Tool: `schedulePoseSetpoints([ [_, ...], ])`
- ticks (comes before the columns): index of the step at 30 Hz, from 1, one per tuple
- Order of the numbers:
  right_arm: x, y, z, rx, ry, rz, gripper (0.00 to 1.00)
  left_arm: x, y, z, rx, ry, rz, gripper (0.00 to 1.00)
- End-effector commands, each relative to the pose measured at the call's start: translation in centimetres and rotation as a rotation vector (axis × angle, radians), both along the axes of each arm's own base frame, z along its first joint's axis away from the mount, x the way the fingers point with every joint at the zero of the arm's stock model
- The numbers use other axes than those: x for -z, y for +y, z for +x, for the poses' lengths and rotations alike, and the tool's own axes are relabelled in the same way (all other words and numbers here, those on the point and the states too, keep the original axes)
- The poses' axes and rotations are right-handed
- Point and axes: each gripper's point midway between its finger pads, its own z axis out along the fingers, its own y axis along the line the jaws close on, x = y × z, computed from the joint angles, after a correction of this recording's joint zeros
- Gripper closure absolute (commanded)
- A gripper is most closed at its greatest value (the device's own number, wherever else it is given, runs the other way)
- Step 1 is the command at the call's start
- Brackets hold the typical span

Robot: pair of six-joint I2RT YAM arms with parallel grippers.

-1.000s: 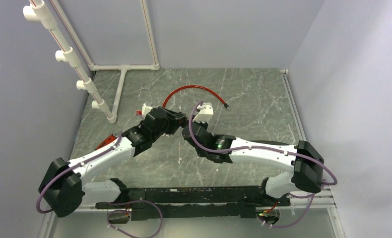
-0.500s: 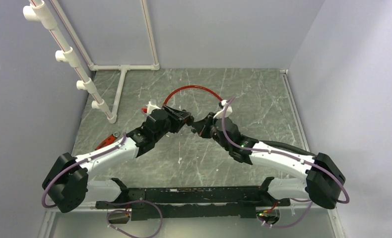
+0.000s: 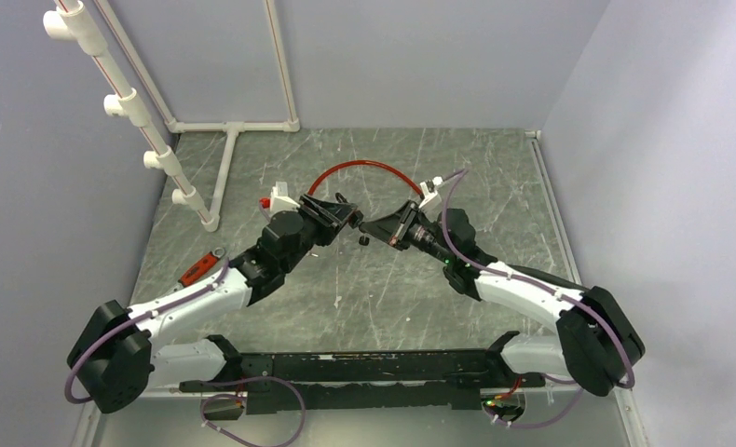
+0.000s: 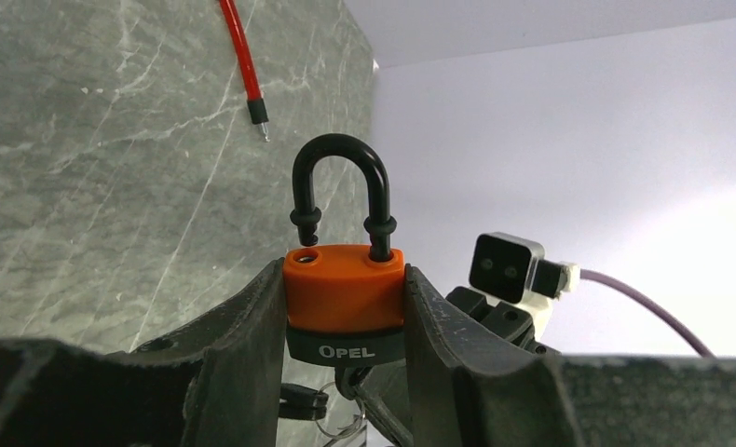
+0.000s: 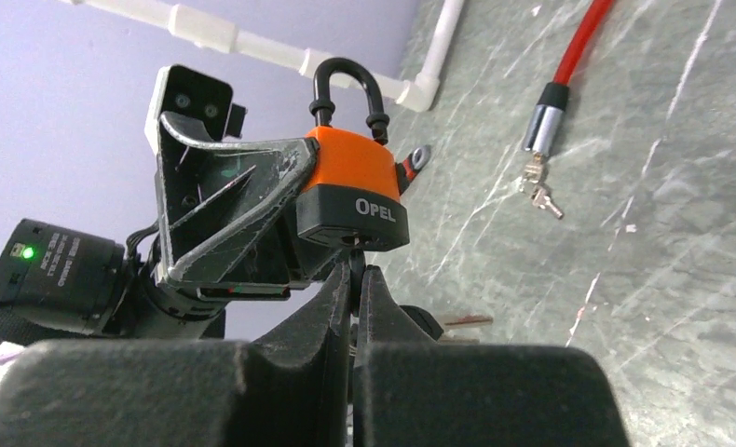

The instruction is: Unlock with the key

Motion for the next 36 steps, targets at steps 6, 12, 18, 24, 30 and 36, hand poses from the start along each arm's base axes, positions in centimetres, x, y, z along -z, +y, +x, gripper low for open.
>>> schedulePoseSetpoints([
  [6, -7.9, 2.2, -1.0, -0.187, -0.189, 0.237, 1.0, -5.2, -5.0, -6.8, 0.358, -0.177, -0.061, 1.0],
  [12, -9.9, 2.6, -2.8, -0.321, -0.246, 0.346, 1.0, -6.2, -4.9, -7.4, 0.38, -0.231, -0.06, 1.0],
  [18, -10.4, 2.1, -2.5, -0.31, -0.226, 0.408, 1.0, -7.2, -4.2, -7.9, 0.379, -0.286, -0.067, 1.0],
  [24, -12.3, 2.1, -3.0, -0.365, -0.24, 0.497, 1.0, -10.2, -3.6, -9.4, 0.423, -0.42, -0.049, 1.0],
  [30, -14.7, 1.8, -3.9, -0.457, -0.249, 0.625, 1.0, -12.7, -2.7, -10.8, 0.455, -0.547, 0.016, 1.0],
  [36, -17.0, 1.6, -4.2, -0.513, -0.269, 0.712, 1.0, -13.3, -2.7, -11.4, 0.483, -0.597, 0.016, 1.0],
])
